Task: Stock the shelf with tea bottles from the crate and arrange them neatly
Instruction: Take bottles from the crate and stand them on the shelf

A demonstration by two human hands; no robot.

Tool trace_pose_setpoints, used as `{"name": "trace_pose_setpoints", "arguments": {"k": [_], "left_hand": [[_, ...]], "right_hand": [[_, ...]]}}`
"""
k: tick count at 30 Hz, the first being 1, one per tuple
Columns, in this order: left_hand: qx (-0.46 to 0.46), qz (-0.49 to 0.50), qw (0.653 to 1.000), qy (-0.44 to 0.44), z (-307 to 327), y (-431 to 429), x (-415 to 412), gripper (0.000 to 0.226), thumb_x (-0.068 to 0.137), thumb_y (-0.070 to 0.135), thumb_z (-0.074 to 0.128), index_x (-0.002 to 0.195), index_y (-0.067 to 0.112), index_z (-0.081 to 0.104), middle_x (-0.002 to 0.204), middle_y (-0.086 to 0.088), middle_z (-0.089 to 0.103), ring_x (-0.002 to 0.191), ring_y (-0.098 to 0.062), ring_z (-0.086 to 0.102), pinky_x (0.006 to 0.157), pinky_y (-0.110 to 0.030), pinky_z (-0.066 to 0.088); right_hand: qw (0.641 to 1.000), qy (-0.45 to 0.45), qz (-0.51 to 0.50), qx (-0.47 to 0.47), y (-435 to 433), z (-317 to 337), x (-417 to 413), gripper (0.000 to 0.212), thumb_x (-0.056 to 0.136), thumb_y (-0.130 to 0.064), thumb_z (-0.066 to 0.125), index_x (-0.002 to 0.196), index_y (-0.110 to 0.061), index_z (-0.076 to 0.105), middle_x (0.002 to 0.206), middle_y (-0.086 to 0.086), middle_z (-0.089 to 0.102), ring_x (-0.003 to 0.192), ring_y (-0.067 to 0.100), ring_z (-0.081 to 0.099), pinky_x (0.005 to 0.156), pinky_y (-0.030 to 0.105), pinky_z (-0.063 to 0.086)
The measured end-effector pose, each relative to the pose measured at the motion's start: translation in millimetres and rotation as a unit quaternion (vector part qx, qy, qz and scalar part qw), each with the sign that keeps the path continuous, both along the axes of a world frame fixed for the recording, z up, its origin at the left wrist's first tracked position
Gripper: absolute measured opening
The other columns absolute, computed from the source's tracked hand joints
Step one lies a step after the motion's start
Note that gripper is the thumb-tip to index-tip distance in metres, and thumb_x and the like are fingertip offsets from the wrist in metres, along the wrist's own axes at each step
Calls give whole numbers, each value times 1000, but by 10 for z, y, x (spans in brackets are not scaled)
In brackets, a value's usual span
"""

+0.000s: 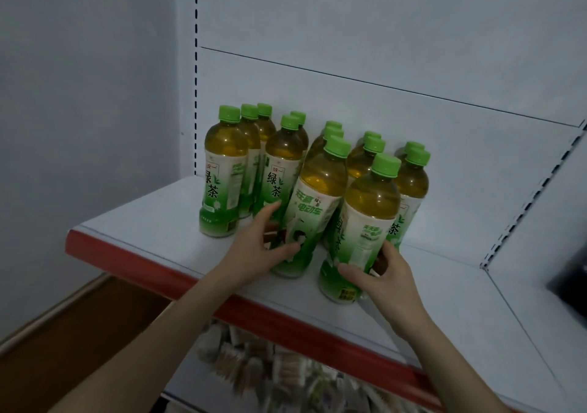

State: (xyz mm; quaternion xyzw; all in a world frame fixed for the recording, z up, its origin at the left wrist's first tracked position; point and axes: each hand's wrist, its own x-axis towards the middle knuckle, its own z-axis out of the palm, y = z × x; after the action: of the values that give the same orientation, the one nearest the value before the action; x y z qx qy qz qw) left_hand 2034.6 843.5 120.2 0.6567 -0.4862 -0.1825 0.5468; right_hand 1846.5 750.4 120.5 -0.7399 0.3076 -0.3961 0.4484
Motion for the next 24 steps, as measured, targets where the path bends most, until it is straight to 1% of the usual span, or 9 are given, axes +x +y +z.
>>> {"name": "trace_pose_setpoints", "arguments": {"k": [3,6,9,12,15,17,20,22,24], "left_hand": [[-1,-11,1000,-1,-33,-32,-7,77,78,20,71,142,20,28,115,11,45,106,-8,48,86,-21,41],[-4,16,999,-31,-37,-51,-11,76,77,22,72,141,15,31,110,13,41,106,-6,46,82,-12,39],[-16,53,997,-50,-37,-53,-46,75,75,22,75,138,14,35,103,14,44,94,-2,46,64,2,36],[-23,119,988,-92,-54,-73,-65,80,70,31,78,135,14,36,110,3,56,97,-14,52,73,-16,41],[10,140,983,-117,-86,-86,-16,87,67,40,78,137,16,33,122,-6,50,111,-23,47,86,-31,42],[6,97,990,-97,-76,-67,24,84,67,38,78,136,15,35,118,-3,48,111,-20,47,85,-25,42],[-30,42,999,-8,-60,-28,60,59,72,18,77,120,17,44,104,10,50,105,-13,51,74,-9,41],[-40,55,998,17,-66,-20,62,53,70,15,78,109,20,42,94,15,50,97,-12,53,72,-9,42],[-43,101,994,-14,-68,-15,44,62,64,23,82,111,19,42,96,11,51,92,-12,52,71,-14,43]], "right_hand": [[1000,-12,-3,15,4,-30,3,59,69,-8,77,120,-18,50,110,-13,62,97,1,61,73,15,55],[1000,-14,6,26,-4,-50,6,58,71,-7,75,121,-17,48,111,-13,61,100,1,59,71,11,53],[1000,-9,10,26,-22,-64,5,57,71,-6,74,122,-15,49,114,-10,61,103,4,59,74,11,53],[1000,-7,10,26,-42,-68,4,57,71,-7,74,122,-14,50,117,-6,62,106,8,60,80,14,54],[999,-12,16,29,-45,-67,7,54,71,-5,74,119,-17,51,115,-7,63,106,8,60,76,13,54],[999,-16,19,32,-48,-67,6,53,72,-3,73,118,-18,52,114,-7,63,105,7,60,73,12,54],[999,-10,23,29,-66,-64,8,54,72,-4,73,120,-15,52,116,-7,63,103,6,62,78,14,54],[999,-3,31,26,-80,-56,10,53,72,-4,72,121,-13,53,116,-8,64,101,2,62,80,14,53],[999,2,39,25,-93,-50,13,52,73,-4,71,121,-12,53,115,-7,64,100,1,62,80,15,53]]}}
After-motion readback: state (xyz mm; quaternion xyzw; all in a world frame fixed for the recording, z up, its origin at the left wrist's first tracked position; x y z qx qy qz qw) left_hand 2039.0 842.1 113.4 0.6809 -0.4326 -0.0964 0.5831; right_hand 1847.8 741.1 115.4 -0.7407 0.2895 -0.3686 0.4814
